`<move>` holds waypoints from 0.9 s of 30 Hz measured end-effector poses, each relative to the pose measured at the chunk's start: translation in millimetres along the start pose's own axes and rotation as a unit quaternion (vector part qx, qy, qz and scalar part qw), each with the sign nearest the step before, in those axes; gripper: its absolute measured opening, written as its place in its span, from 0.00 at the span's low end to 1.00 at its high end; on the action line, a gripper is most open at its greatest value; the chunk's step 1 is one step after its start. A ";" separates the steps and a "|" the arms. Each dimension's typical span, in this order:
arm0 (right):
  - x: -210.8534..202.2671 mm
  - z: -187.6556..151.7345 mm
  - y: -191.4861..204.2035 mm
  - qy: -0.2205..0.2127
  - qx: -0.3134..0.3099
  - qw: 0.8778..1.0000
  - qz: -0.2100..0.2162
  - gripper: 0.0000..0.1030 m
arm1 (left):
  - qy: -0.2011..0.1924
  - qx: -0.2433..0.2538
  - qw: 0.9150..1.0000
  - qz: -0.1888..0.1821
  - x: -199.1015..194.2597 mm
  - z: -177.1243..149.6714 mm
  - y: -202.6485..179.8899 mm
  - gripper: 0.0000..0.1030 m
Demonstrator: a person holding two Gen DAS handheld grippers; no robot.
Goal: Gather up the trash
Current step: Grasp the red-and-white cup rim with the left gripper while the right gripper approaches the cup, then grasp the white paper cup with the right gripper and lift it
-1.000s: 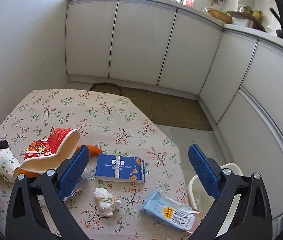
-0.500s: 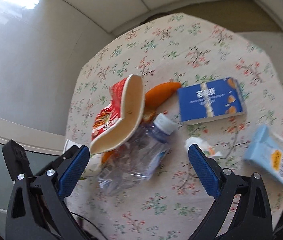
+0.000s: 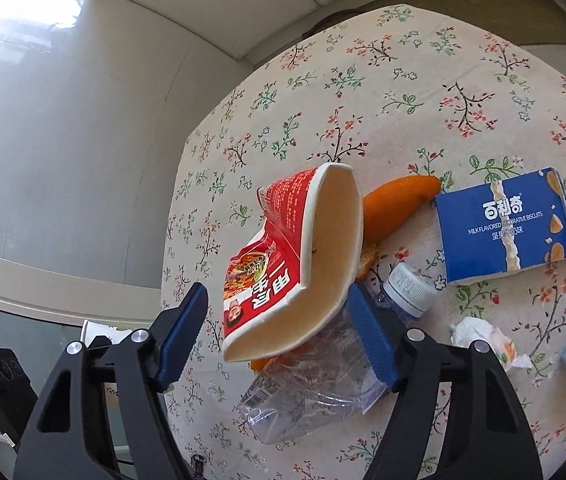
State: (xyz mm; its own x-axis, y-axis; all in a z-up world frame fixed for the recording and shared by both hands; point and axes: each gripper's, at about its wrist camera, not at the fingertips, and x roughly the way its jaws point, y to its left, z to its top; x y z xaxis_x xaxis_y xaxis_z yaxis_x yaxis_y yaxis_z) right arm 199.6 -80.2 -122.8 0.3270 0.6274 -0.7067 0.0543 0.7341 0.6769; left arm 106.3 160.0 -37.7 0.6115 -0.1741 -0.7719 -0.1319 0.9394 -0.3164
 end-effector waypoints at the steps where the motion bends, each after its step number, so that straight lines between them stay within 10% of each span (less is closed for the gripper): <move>1: 1.3 2.3 -0.9 0.000 0.001 1.000 0.005 0.66 | 0.002 -0.001 1.000 -0.001 1.1 -0.2 0.9 0.04; 10: 20.5 10.6 0.4 0.001 -0.012 1.000 0.003 0.50 | 0.013 -0.006 1.000 0.001 8.2 -4.4 4.2 0.04; 14: 34.7 9.9 1.4 0.016 -0.033 0.999 0.002 0.09 | 0.008 -0.012 1.000 0.011 8.0 -3.6 6.8 0.04; 27: 6.2 -5.4 31.2 -0.026 -0.120 0.992 -0.041 0.07 | -0.029 -0.035 0.998 0.051 -6.0 4.3 10.9 0.04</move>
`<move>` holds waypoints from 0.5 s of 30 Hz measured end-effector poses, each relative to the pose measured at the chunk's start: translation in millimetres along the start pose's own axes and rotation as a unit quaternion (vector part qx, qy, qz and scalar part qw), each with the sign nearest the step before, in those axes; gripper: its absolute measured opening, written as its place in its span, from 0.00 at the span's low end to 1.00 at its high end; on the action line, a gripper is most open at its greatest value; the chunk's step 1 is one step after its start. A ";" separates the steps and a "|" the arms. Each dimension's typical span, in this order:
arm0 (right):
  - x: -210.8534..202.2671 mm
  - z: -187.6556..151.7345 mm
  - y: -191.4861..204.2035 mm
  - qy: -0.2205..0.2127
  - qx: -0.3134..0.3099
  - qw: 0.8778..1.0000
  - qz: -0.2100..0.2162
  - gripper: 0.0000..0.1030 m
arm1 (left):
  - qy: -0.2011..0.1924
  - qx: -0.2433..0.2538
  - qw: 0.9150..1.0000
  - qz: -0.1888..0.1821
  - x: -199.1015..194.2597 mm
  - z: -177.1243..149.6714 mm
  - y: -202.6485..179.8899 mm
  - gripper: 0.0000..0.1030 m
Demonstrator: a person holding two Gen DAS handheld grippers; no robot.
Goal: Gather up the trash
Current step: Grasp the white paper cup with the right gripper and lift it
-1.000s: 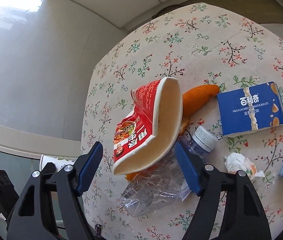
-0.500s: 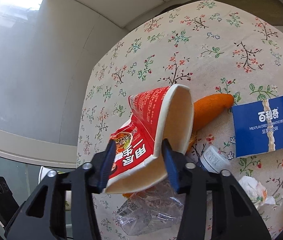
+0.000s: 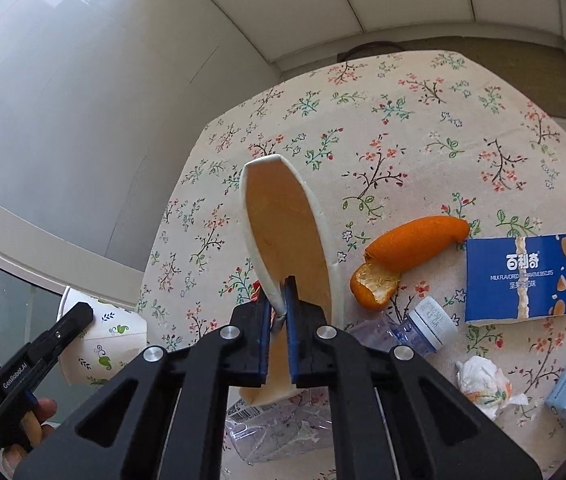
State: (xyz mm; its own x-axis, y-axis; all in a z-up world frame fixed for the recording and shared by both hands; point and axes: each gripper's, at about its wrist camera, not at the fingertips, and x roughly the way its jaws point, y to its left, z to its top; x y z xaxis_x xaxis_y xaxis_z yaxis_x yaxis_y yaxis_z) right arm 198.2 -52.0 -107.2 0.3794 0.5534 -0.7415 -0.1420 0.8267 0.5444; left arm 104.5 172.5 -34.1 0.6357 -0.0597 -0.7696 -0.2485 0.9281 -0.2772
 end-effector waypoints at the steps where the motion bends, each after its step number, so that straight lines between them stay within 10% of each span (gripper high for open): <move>1: -5.5 -1.1 0.9 -0.005 -0.006 1.000 -0.004 0.07 | -0.004 0.000 1.000 0.000 -1.2 0.2 -0.8 0.04; 15: -86.1 -8.7 33.9 -0.130 -0.104 0.983 -0.075 0.07 | -0.097 0.017 0.995 -0.008 -42.7 7.4 -45.4 0.04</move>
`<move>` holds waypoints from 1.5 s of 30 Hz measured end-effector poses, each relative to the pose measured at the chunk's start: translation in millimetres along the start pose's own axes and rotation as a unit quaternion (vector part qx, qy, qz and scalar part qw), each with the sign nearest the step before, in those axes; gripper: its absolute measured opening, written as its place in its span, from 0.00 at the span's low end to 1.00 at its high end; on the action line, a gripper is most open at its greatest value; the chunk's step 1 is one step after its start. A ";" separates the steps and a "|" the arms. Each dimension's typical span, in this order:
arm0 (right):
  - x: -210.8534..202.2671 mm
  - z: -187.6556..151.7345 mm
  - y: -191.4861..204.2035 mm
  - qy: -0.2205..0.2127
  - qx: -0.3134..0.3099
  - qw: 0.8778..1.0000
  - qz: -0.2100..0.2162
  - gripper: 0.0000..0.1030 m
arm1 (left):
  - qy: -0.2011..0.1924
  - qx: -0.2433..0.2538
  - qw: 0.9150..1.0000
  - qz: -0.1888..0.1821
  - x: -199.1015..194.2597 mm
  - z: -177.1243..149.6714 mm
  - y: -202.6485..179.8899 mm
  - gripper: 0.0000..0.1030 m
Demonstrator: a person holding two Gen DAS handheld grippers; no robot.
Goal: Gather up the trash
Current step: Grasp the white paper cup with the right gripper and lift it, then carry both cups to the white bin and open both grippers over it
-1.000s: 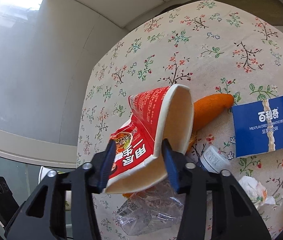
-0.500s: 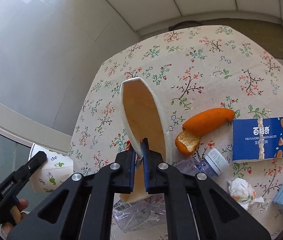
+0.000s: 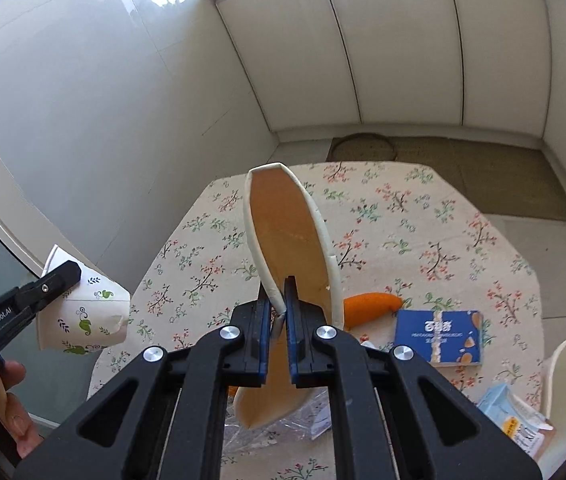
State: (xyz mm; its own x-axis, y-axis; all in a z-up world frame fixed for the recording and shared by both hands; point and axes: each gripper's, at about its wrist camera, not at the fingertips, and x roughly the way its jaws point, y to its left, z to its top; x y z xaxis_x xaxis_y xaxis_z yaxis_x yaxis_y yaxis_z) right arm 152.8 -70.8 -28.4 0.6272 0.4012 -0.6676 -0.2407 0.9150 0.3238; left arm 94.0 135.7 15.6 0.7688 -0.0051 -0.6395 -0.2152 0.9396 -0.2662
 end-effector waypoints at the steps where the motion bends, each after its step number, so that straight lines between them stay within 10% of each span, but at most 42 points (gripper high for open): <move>1: -6.7 1.2 -0.4 -0.011 -0.005 1.000 -0.007 0.07 | -0.007 0.005 1.000 -0.003 -2.9 1.0 -5.0 0.04; 26: -142.1 -9.5 -86.0 -0.139 -0.034 0.969 -0.203 0.07 | -0.026 0.053 0.994 -0.093 -18.5 -12.1 -105.1 0.04; 40: -183.3 -41.0 -183.8 -0.075 0.031 0.957 -0.279 0.08 | 0.006 0.100 0.982 -0.163 -11.8 -46.1 -196.5 0.04; 43: -189.7 -47.6 -196.8 -0.064 0.044 0.955 -0.286 0.19 | 0.017 0.113 0.977 -0.182 -9.8 -56.6 -222.1 0.04; 45: -198.6 -53.1 -204.7 -0.068 0.052 0.951 -0.297 0.45 | 0.023 0.121 0.973 -0.194 -8.7 -64.3 -239.3 0.04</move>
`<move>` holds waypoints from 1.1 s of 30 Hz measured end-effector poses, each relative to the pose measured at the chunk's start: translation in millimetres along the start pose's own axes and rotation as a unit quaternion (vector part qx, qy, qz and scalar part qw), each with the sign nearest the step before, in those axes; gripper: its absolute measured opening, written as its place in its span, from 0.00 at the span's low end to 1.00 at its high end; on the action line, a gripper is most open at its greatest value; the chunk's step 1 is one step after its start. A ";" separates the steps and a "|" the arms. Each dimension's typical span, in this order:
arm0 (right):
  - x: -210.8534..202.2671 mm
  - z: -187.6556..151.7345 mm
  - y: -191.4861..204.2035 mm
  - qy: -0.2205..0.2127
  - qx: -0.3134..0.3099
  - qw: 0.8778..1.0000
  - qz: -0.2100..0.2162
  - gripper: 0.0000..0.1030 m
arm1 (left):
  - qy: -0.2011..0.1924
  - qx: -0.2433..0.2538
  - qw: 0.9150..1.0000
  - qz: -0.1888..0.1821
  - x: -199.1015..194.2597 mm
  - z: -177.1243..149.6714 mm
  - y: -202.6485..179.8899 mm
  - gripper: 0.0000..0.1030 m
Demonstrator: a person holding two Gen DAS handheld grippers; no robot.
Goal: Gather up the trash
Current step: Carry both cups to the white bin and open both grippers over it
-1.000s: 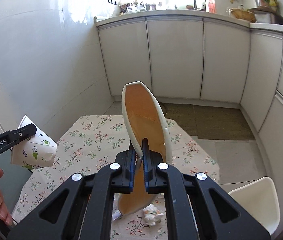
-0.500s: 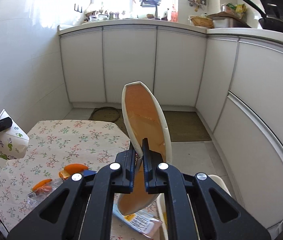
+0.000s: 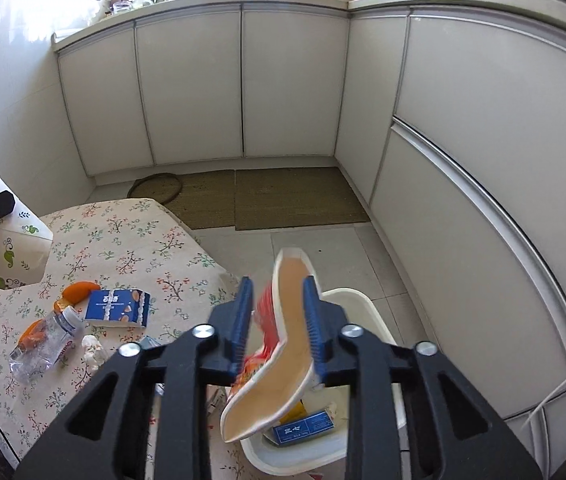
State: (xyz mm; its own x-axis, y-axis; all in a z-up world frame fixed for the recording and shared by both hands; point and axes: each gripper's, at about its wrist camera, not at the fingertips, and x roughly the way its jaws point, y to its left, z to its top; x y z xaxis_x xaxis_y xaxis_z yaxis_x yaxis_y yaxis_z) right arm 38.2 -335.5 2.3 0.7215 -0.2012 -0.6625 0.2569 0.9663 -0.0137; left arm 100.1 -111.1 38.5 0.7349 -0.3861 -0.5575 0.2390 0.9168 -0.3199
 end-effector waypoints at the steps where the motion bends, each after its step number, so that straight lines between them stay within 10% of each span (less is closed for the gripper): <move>1: -3.2 -2.0 -6.6 -0.008 0.005 1.000 -0.011 0.48 | 0.003 0.004 1.000 -0.007 4.0 -1.8 -9.2 0.04; 11: -23.6 -17.5 -90.8 -0.039 0.076 0.988 -0.130 0.81 | 0.028 0.057 0.995 -0.073 35.1 -29.0 -91.8 0.04; 27: -27.8 -36.0 -137.1 -0.064 0.084 0.969 -0.224 0.91 | 0.074 0.115 0.979 -0.152 73.2 -71.2 -161.1 0.05; 33: -28.3 -36.9 -142.9 -0.068 0.093 0.967 -0.227 0.91 | 0.086 0.133 0.976 -0.149 84.7 -82.2 -168.9 0.32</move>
State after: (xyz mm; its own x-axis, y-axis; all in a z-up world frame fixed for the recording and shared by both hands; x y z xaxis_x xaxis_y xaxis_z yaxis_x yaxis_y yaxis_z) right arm -42.7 -462.0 -4.6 0.5809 -0.6299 -0.5156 0.6695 0.7300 -0.1375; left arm 69.8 -307.0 -17.6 0.4949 -0.6308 -0.5977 0.5998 0.7456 -0.2903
